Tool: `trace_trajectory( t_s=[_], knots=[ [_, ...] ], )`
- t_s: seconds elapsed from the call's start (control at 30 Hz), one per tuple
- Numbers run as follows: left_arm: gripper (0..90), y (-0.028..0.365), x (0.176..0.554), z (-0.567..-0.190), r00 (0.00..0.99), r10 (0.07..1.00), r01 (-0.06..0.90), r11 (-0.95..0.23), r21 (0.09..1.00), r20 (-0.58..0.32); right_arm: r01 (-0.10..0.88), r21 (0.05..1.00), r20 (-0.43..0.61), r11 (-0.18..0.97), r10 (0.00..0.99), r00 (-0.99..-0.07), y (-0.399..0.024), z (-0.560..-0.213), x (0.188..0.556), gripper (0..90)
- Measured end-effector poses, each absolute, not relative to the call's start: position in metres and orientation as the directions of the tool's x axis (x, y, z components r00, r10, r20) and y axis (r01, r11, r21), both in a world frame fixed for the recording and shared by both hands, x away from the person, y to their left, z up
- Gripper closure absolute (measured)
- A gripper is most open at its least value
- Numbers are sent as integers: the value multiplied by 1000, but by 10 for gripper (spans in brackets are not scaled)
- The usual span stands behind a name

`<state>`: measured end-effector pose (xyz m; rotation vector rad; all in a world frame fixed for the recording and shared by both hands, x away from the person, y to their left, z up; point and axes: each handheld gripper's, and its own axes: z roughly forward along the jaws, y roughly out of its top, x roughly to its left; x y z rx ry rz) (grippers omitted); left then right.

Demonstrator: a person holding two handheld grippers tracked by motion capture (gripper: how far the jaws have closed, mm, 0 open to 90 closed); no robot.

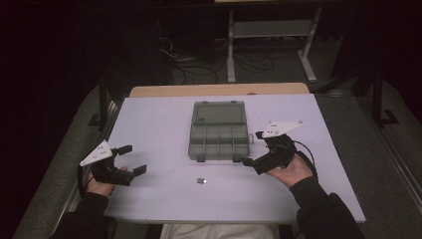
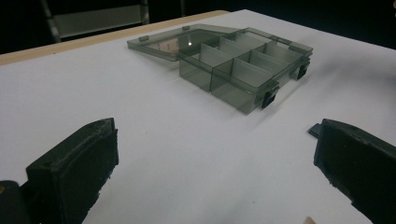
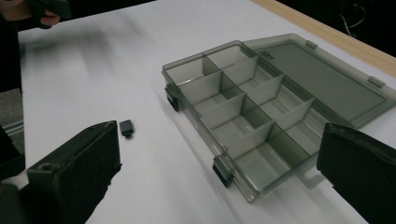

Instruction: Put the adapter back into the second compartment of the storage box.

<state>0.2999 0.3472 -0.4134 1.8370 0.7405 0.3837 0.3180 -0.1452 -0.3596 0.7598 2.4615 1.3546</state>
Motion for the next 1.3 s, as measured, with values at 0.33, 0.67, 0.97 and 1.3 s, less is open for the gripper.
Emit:
trace_trajectory(
  t_s=[0.33, 0.67, 0.97, 1.3],
  knots=[
    [0, 347, 300, -414, 760, 645, 307, -241, 921, -84, 319, 816, 50, 481, 492, -869, -124, -363, 319, 0],
    [0, 346, 300, -414, 761, 644, 310, -243, 919, -86, 311, 789, 39, 530, 462, -886, -106, -367, 321, 0],
    [0, 346, 300, -414, 763, 641, 309, -244, 919, -87, 303, 775, 41, 555, 433, -900, -93, -371, 322, 0],
    [0, 346, 301, -414, 763, 641, 307, -245, 919, -84, 300, 745, 58, 595, 391, -918, -75, -382, 323, 0]
  ],
)
